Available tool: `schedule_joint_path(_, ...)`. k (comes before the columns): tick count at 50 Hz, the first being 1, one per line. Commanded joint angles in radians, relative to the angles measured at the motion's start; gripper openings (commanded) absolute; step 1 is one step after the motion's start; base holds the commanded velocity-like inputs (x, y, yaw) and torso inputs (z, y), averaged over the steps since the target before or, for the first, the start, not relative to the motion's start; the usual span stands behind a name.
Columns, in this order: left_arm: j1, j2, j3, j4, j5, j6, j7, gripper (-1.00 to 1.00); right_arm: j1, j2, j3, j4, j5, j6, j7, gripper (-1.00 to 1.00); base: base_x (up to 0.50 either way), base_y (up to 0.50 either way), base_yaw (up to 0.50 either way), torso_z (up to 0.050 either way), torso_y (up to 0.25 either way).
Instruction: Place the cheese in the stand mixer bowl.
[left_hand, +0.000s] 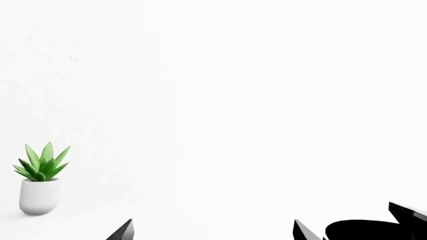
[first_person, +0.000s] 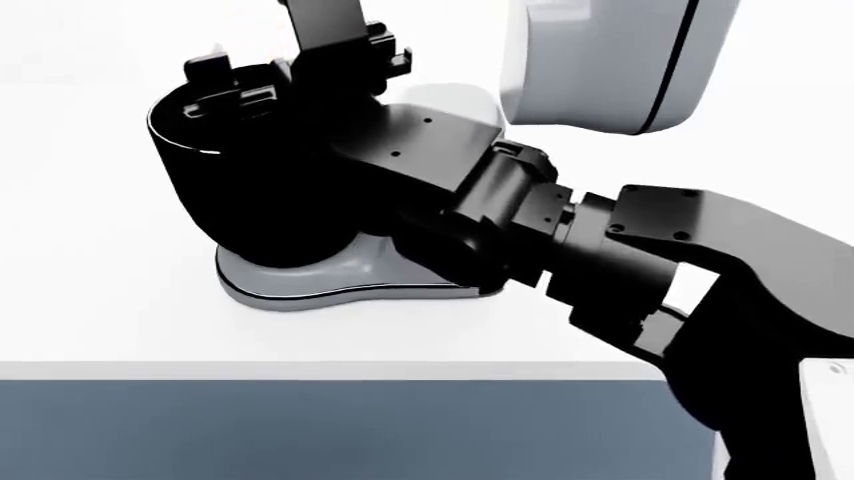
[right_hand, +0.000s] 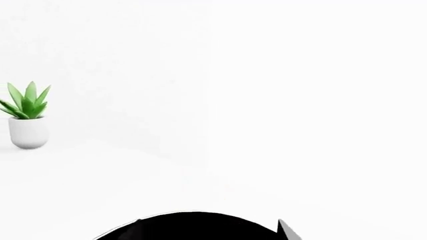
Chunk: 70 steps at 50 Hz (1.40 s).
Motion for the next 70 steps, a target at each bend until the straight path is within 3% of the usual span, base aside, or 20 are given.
schedule_joint_path(1, 0.001, 0.003, 0.000, 0.001, 0.007, 0.000, 0.005, 1.00, -0.004, 0.044, -0.002, -0.120, -0.009, -0.048, 0.059, 1.00, 0.00, 0.00, 0.00, 0.000, 0.000)
schedule_joint_path(20, 0.006, 0.004, 0.005, 0.004, 0.007, 0.007, 0.003, 1.00, 0.030, 0.241, 0.047, -0.550, -0.037, -0.090, 0.211, 1.00, 0.00, 0.00, 0.00, 0.000, 0.000)
schedule_joint_path(35, -0.003, 0.038, 0.017, 0.010, 0.038, -0.014, 0.028, 1.00, -0.031, 0.544, 0.036, -0.973, -0.135, -0.127, 0.340, 1.00, 0.00, 0.00, 0.00, 0.000, 0.000)
schedule_joint_path(50, -0.007, 0.017, 0.047, 0.008, 0.015, 0.013, -0.009, 1.00, -0.047, 0.760, 0.048, -1.202, -0.230, -0.144, 0.398, 1.00, 0.00, 0.00, 0.00, 0.000, 0.000)
schedule_joint_path(59, -0.008, 0.020, 0.054, 0.010, 0.012, 0.019, -0.017, 1.00, -0.123, 1.024, 0.057, -1.287, -0.317, -0.216, 0.416, 1.00, 0.00, 0.00, 0.00, 0.000, 0.000)
schedule_joint_path(70, -0.013, 0.027, 0.060, 0.014, 0.008, 0.019, -0.017, 1.00, -0.217, 1.244, 0.054, -1.357, -0.434, -0.322, 0.442, 1.00, 0.00, 0.00, 0.00, 0.000, 0.000)
